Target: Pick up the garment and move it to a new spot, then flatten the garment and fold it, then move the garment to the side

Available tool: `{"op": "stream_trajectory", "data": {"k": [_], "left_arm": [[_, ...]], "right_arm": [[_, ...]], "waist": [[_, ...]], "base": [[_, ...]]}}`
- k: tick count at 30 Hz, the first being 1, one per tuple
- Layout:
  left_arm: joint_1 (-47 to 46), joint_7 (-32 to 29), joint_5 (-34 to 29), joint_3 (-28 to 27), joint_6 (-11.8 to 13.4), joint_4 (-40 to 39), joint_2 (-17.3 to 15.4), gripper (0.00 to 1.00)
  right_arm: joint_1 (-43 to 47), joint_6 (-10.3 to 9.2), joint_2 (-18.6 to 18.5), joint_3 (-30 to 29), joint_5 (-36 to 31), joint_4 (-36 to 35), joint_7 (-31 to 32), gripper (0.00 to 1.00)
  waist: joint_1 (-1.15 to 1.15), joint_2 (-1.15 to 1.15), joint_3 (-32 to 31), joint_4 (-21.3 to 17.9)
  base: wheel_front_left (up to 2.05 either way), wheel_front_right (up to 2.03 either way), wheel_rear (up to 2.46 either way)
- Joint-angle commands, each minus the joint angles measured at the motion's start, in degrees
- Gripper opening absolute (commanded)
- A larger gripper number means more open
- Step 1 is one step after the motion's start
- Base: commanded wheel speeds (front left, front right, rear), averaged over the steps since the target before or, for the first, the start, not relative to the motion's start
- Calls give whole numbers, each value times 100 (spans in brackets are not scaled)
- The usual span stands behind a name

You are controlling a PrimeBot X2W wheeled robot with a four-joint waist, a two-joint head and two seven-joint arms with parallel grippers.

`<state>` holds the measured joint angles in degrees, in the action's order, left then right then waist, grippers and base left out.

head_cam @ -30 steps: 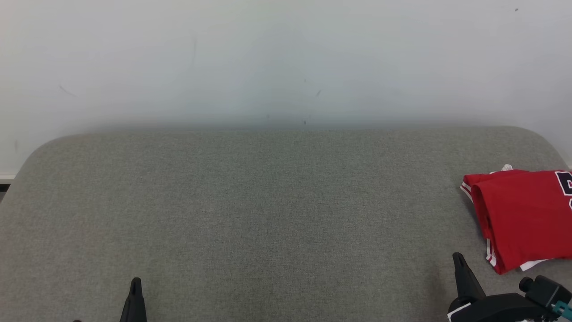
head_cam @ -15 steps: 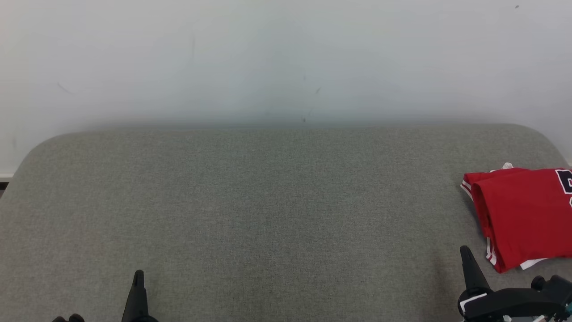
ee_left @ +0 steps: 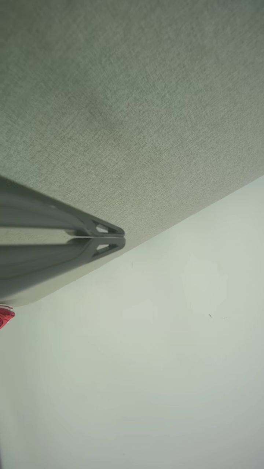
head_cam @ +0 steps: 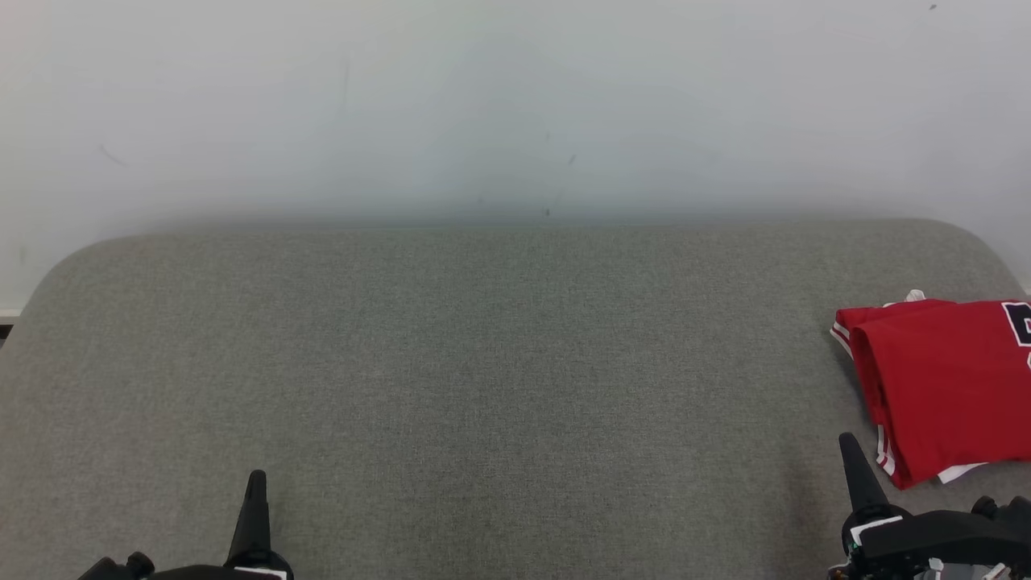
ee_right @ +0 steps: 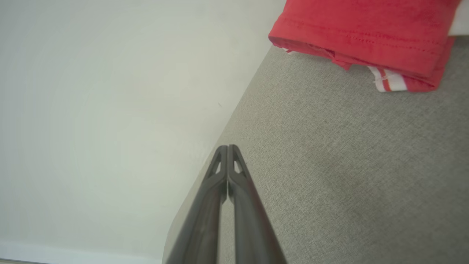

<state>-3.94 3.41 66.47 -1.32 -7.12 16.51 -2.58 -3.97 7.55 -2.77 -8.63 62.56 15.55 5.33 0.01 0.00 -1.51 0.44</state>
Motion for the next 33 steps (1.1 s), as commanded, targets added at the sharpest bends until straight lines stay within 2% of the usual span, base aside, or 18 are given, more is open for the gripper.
{"op": "stream_trajectory", "data": {"k": [1,33], "left_arm": [[-195,-45,168,13,-33,-16,-32,0],[-558,-399,1689,78,-49,155,-40,0]], "right_arm": [[-145,-6,-13,-44,205,-50,36,0],[-312,-9,-14,-316,1829,-18,329,0]], "waist": [[-1,0,6,-1],[-1,0,99,-25]], "base": [[0,0,0],[0,0,0]]}}
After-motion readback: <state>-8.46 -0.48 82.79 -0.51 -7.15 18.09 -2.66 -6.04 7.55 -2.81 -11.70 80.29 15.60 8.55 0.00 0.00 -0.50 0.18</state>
